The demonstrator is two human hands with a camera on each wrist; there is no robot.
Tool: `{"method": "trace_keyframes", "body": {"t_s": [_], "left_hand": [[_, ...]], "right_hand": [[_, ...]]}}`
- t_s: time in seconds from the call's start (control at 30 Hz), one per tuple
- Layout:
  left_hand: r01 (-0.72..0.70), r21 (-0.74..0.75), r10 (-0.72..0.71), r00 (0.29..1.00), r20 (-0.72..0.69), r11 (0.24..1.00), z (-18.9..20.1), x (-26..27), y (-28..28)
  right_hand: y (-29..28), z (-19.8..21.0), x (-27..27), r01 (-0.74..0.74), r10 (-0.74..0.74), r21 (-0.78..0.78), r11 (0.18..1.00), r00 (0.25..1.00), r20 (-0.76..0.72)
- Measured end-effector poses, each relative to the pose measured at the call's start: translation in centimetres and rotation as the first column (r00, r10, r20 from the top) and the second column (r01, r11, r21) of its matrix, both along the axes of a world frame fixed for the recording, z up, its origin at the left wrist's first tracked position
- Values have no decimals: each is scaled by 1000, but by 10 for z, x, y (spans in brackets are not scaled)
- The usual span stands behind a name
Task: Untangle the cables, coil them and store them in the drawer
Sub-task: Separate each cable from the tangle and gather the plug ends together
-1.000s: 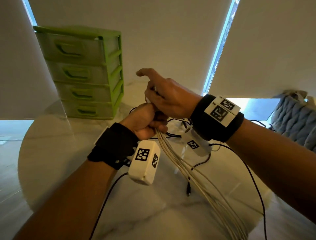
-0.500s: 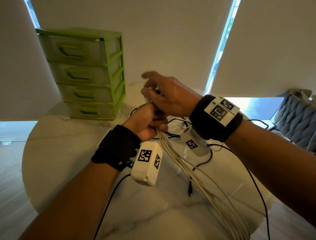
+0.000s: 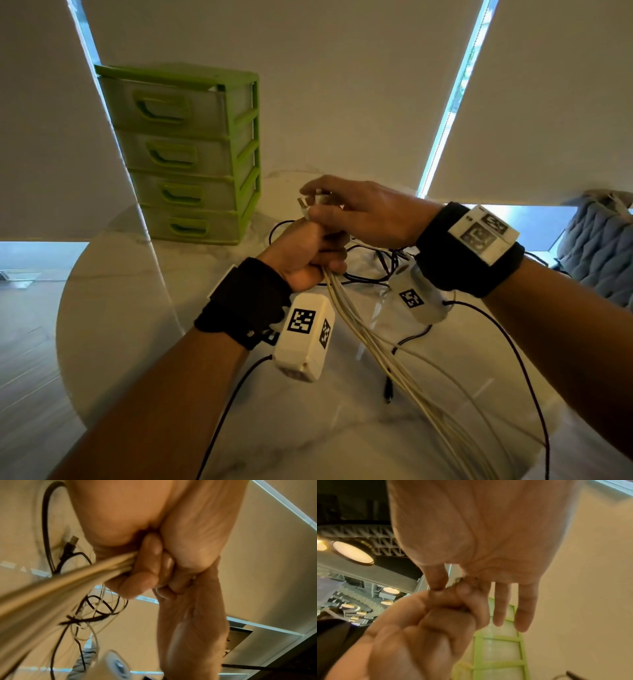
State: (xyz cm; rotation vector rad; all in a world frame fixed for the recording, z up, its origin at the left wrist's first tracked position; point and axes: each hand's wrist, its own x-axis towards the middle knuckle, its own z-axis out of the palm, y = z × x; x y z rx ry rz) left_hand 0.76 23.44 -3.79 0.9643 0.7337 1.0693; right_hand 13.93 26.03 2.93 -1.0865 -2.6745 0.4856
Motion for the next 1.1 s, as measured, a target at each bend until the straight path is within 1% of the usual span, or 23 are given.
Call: {"method": "trace_keyframes", "body": {"t_s": [0.03, 0.07, 0.13, 0.17, 0.27, 0.3, 0.37, 0.43, 0.47, 0.5, 0.53, 0.57, 0.63, 0.67, 0.7, 0.73, 0.8, 0.87, 0.93, 0.97, 1.03, 1.07, 1.1], "left_hand": [[5, -6, -5, 1000, -8, 1000, 0, 0, 0], [16, -17, -16, 1000, -3, 1000, 0, 0, 0], [37, -25, -37, 999, 16, 999, 1, 0, -1], [40, -20, -40, 999, 18, 999, 2, 1, -1], [37, -14, -37, 999, 0, 999, 0, 2, -1], [44, -21, -44, 999, 0, 999, -1, 1, 0], [63, -45, -63, 998, 12, 997, -2, -3, 5], [73, -60, -71, 997, 27, 996, -3, -7, 12], [67, -63, -64, 997, 39, 996, -3, -9, 14], [55, -65, -51, 997, 54, 996, -4, -10, 16], [42, -68, -37, 997, 67, 997, -5, -11, 17], [30, -70, -25, 997, 71, 997, -6, -11, 18], [15, -69, -11, 998, 57, 997, -8, -10, 19], [11, -68, -8, 999, 49, 998, -8, -10, 19], [7, -71, -4, 999, 42, 997, -9, -9, 19], [3, -75, 0, 999, 37, 997, -9, -10, 19], [-4, -79, 6, 999, 32, 997, -10, -10, 18], [-4, -77, 5, 1000, 21, 997, -10, -11, 17], [24, -80, -21, 999, 30, 997, -11, -12, 17], [51, -80, -47, 997, 62, 995, -11, -14, 17], [109, -65, -97, 983, 158, 992, -11, -16, 17], [127, -57, -114, 975, 190, 990, -11, -15, 17], [134, -56, -120, 972, 200, 989, -11, -14, 17]], "right_hand": [[1, -1, 1, -2, 2, 17, 1000, 1000, 21], [2, 1, 2, -1, 1, 29, 1000, 1000, -3], [2, 5, 2, -2, 6, 35, 999, 994, -109], [2, 6, 2, -9, 11, 15, 1000, 993, -121], [-4, 2, -2, -28, 31, -98, 995, 999, 37], [-4, 4, -1, -29, 34, -128, 991, 999, 39], [3, 20, 15, 9, -17, -139, 990, 998, -58], [13, 40, 43, 96, -112, -118, 988, 984, -138], [17, 45, 58, 128, -137, -94, 987, 985, -102], [18, 47, 71, 149, -150, -76, 986, 989, 1], [18, 42, 82, 161, -148, -81, 984, 977, 151], [17, 33, 90, 180, -137, -114, 977, 940, 312], [12, 7, 97, 257, -115, -177, 950, 815, 568], [9, -6, 97, 299, -121, -177, 938, 760, 639], [8, -17, 98, 330, -149, -153, 931, 728, 669], [8, -26, 98, 342, -186, -112, 933, 725, 663], [15, -37, 101, 329, -259, -14, 944, 769, 585], [22, -33, 102, 337, -311, 14, 941, 850, 425], [25, -14, 101, 342, -337, -8, 940, 930, 147], [25, -1, 98, 342, -343, -31, 939, 939, -37], [19, 20, 89, 300, -316, -101, 949, 874, -369], [15, 28, 82, 255, -283, -122, 959, 837, -468], [12, 31, 74, 212, -248, -130, 969, 819, -517]]}}
